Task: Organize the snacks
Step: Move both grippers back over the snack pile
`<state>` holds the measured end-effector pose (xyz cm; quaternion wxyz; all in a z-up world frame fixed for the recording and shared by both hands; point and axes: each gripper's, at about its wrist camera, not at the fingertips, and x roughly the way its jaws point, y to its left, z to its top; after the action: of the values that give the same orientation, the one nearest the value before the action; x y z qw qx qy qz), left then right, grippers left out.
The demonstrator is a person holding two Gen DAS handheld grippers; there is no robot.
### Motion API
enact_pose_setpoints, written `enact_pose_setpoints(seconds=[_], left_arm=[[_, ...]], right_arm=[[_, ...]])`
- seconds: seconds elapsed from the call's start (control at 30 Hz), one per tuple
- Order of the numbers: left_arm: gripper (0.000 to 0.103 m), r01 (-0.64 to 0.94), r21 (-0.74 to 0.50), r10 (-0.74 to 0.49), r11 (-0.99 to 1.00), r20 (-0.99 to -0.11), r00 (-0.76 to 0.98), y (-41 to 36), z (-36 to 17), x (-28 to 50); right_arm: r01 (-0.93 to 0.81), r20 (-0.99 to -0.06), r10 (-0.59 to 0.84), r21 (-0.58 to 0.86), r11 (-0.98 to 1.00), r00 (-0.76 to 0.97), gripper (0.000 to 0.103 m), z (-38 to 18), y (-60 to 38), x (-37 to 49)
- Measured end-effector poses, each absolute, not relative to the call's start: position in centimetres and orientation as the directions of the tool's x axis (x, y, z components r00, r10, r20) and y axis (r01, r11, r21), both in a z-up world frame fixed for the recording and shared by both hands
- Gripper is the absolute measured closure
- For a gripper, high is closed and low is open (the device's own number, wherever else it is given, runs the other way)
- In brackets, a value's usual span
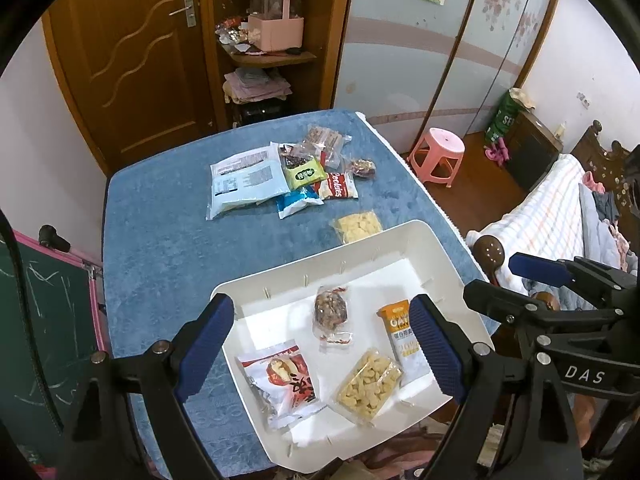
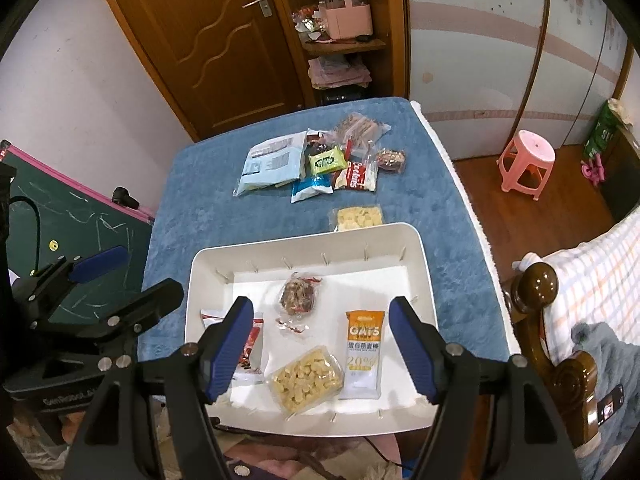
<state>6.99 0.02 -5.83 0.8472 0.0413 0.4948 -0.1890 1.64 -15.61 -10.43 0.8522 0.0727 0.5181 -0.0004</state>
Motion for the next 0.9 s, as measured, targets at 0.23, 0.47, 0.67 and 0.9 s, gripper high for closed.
enact_pose_setpoints(seconds=[0.23, 0.47, 0.67, 0.9], left_arm=[[0.014, 0.356, -0.118, -0.28, 0.927, -0.85, 0.446, -0.1, -5.6, 7.4], [0.014, 0.355, -0.11, -0.273, 0.928, -0.85, 0.45, -0.3, -5.5, 7.7], [0.014, 0.355, -0.097, -0.263, 0.93, -0.85, 0.457, -1.0, -5.2, 8.4], [0.014, 0.353, -0.086, -0.254, 0.932, -0.849, 0.463, -1.7, -4.8, 9.4]], right_arm=[[0.075, -0.876, 0.055, 0.104, 0.992, 0.48, 0.032, -9.9, -15.6, 1.8], [0.071, -0.874, 0.046, 0.092, 0.993, 0.485, 0.032, -9.7, -15.7, 2.3], [0.067, -0.877, 0.042, 0.084, 0.994, 0.479, 0.032, -9.6, -16.0, 2.8], [0.064, -0.878, 0.046, 0.086, 0.994, 0.477, 0.032, -9.7, -16.4, 3.6]])
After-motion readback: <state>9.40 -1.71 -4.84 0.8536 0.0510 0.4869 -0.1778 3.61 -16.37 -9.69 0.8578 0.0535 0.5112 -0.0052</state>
